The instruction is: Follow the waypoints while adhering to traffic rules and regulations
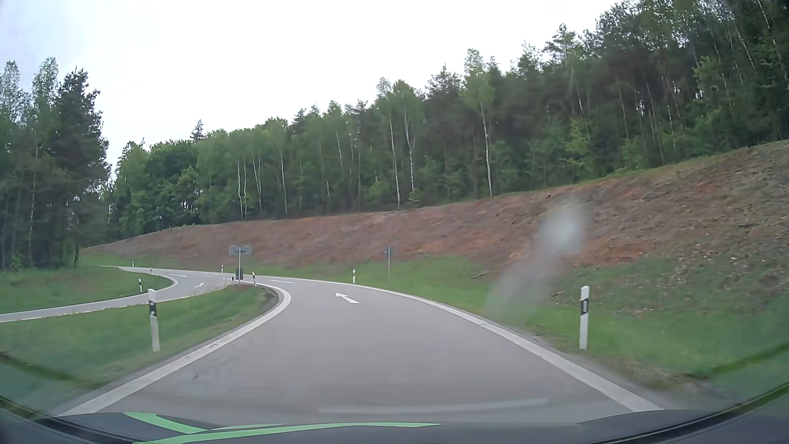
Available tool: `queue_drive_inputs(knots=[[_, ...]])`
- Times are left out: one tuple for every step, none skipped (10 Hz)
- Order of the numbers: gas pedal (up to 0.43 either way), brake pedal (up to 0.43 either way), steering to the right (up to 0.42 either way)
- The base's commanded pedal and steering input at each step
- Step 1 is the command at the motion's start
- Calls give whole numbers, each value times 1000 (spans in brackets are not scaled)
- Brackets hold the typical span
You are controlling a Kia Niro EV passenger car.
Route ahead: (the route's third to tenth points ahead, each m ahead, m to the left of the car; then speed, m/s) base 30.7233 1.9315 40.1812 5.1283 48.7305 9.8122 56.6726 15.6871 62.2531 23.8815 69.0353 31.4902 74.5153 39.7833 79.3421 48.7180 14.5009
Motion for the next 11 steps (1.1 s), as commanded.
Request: queue_drive_inputs(knots=[[280, 0, -33], [280, 0, -36], [280, 0, -39], [280, 0, -41], [280, 0, -43], [280, 0, -44], [280, 0, -47], [280, 0, -51], [280, 0, -53], [280, 0, -53], [268, 0, -53]])
